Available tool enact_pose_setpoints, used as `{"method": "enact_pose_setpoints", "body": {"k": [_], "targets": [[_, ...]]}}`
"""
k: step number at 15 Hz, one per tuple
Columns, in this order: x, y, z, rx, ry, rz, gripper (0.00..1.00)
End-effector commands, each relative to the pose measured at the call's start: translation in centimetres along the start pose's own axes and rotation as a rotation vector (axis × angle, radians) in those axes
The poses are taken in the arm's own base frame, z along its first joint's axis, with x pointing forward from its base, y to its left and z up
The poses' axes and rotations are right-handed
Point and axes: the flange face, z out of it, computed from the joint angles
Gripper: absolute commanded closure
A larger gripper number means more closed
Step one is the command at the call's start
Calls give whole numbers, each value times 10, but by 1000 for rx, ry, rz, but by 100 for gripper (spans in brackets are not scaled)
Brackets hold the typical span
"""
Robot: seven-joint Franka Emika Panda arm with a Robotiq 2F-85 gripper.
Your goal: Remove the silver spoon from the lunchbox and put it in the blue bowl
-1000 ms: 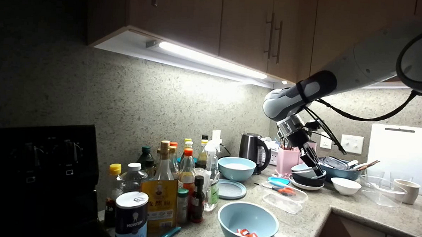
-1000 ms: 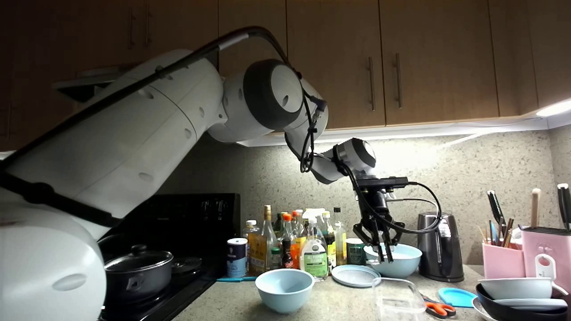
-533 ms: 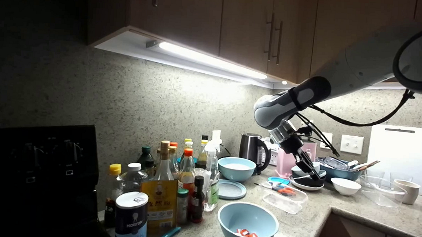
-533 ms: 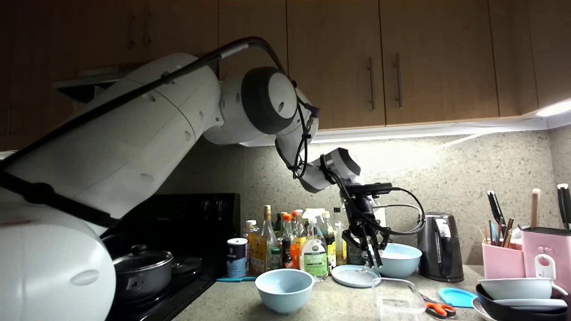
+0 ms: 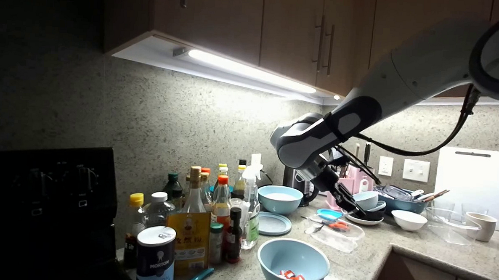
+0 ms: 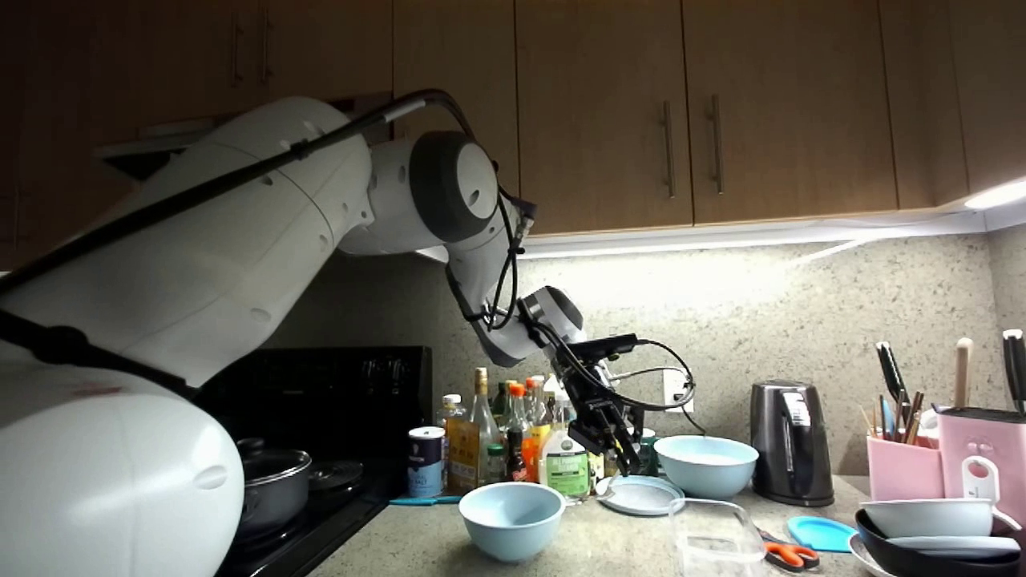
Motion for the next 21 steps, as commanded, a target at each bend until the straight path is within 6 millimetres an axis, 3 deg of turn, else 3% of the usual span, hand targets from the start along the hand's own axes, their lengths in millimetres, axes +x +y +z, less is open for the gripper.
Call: {"method": "enact_pose_setpoints", "body": {"k": [1,8,17,21], "targets": [[-20,-22,-9,-90,19,15,96],[-31,-58,-11,-168,34,-42,96],[5,-118,-17,-351,-78,-143,96],[26,-130,-23,-414,-89,-201,96]]}}
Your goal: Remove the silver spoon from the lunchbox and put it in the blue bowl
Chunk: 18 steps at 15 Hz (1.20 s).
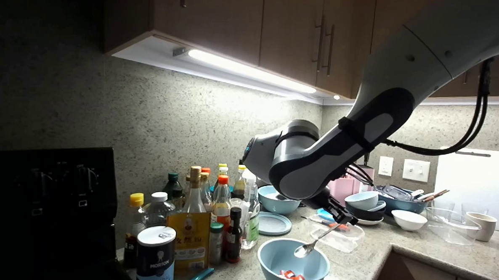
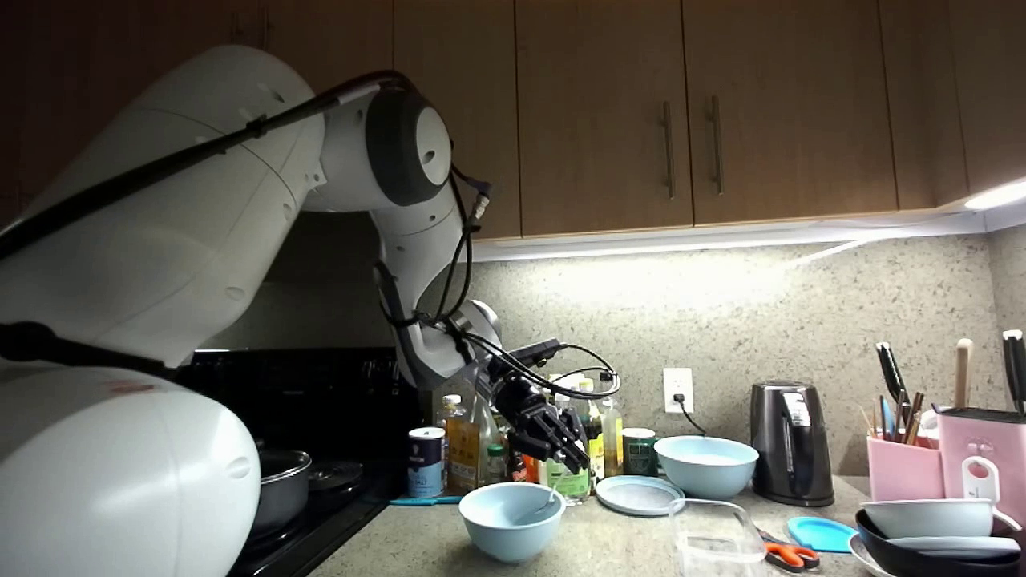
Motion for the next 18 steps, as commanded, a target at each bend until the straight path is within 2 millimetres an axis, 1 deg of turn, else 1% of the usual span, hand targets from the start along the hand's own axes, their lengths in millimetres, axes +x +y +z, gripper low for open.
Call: {"method": "enact_pose_setpoints", "body": {"k": [1,4,8,11,12,13,14,18], "targets": [[14,-2,-4,-62,-12,-36,96],[31,10,-1,-62,16,-72,96],[54,33,14,-13,62,-112,96],[65,47,24,10,75,-150,96],[66,51,26,9,78,-147,59],[67,54,27,11,80,-146,57],[69,57,28,14,82,-143,52],[67,59,22,-1,85,-111,26]]}}
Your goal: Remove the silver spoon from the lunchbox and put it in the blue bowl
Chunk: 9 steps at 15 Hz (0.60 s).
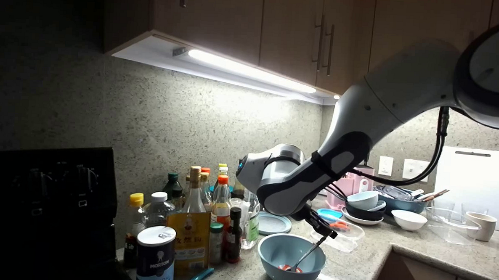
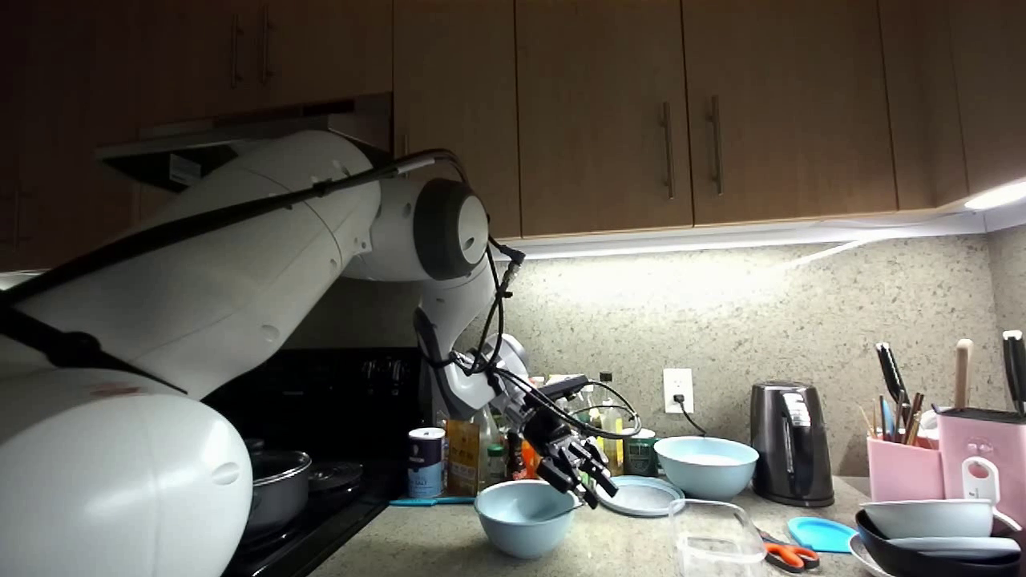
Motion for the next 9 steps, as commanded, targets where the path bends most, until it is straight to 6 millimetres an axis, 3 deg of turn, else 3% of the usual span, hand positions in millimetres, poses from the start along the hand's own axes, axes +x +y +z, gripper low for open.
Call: {"method": "enact_pose_setpoints", "body": {"k": [1,4,9], "targets": [[-7,3,-7,-1,18,11,20],[-27,-2,-12,-12,4,87,2],[-81,-14,-14,11,75,273,0]]}}
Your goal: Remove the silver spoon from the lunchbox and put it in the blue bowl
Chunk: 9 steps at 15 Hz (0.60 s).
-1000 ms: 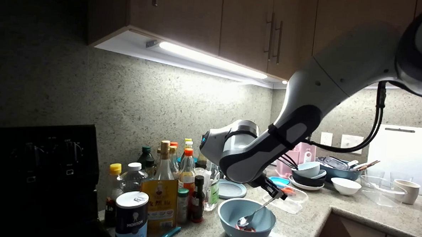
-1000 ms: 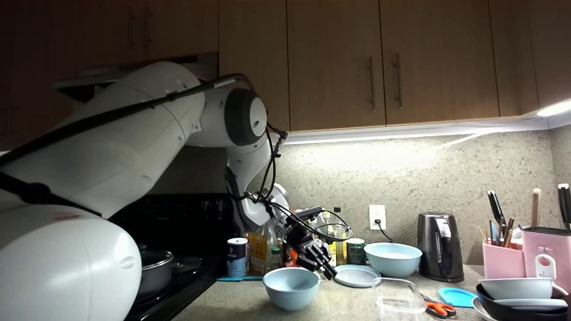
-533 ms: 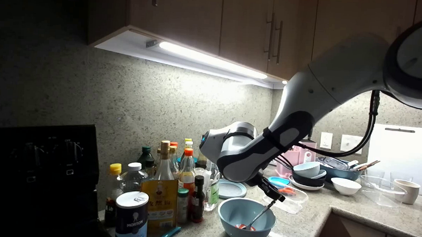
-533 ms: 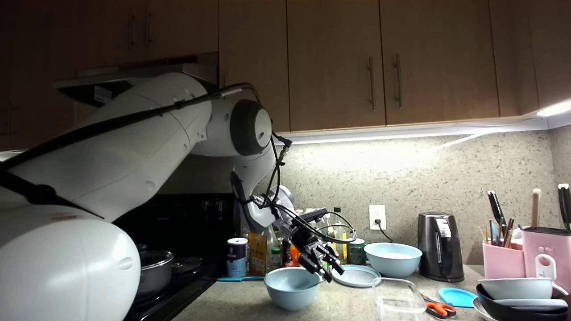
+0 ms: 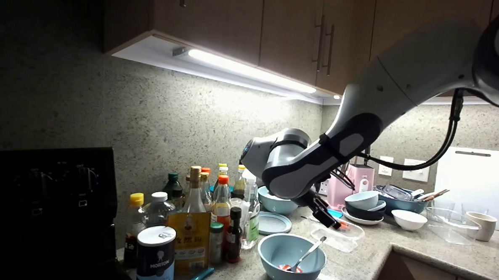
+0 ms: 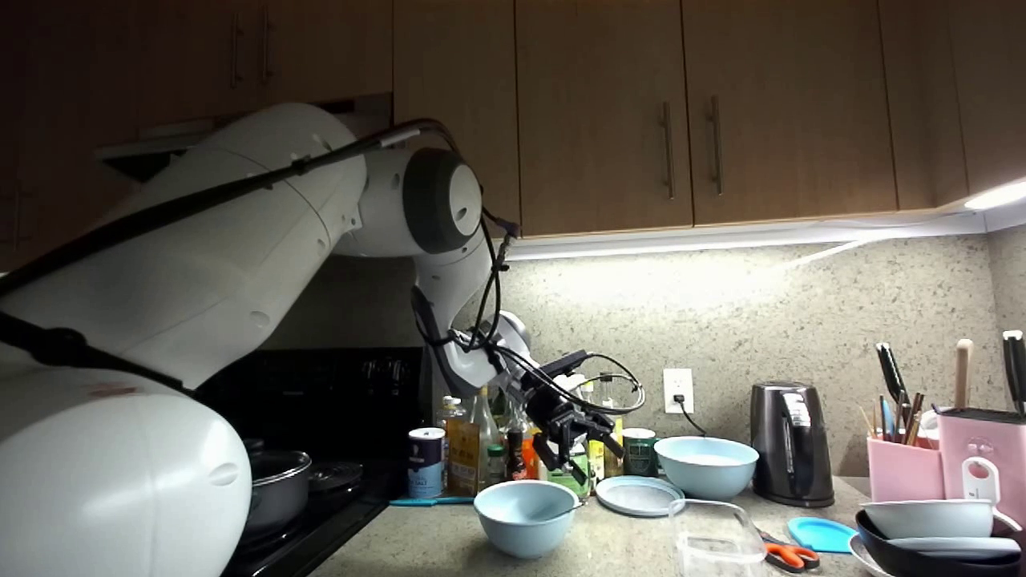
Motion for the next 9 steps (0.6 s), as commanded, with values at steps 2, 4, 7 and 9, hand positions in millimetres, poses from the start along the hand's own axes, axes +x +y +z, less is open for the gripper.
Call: {"method": "enact_pose_setpoints", "body": {"k": [2,4,7,9], "targets": [[-24,0,-2,21,22,74,0],[-44,-1,-3,31,37,110,0],[-50,-5,-2,33,40,118,0],[-49,-6,-1,34,40,118,0]]}}
